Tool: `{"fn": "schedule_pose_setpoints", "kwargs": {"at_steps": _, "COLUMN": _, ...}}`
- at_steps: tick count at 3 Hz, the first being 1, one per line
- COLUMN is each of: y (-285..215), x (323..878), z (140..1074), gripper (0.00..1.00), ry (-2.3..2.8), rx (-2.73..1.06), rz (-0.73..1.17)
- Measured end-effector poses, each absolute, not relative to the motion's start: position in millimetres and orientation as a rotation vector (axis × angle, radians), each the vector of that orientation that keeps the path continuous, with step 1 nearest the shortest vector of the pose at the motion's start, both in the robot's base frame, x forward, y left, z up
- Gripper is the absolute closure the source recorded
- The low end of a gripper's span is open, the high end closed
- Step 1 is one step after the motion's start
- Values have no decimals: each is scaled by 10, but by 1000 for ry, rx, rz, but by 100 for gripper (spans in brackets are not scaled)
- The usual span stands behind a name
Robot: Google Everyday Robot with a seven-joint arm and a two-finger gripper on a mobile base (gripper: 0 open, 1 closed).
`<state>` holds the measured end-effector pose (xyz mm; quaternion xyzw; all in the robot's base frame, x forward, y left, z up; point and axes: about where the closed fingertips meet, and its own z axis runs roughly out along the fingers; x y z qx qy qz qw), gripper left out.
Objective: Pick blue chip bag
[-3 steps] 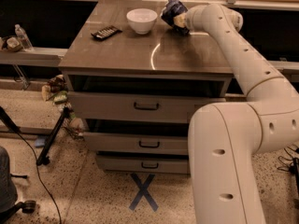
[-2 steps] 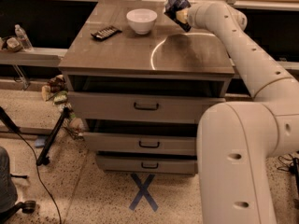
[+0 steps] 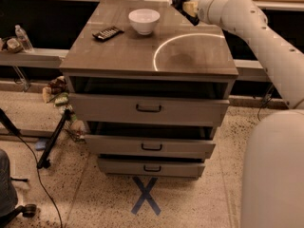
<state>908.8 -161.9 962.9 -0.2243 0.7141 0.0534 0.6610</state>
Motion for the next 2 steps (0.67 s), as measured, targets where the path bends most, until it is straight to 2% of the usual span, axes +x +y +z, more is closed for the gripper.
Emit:
{"fn": "schedule_pose_setpoints", "kwargs": {"at_steps": 1, "y": -1692, "x": 8704, "z": 9917, "gripper": 100, "ry": 1547, "rx": -550, "rz": 159}}
{"fn": "schedule_pose_setpoints", "kwargs": {"at_steps": 2, "y": -1446, "x": 8620, "z": 10022, "gripper": 100, "ry": 1497, "rx": -580, "rz": 201}}
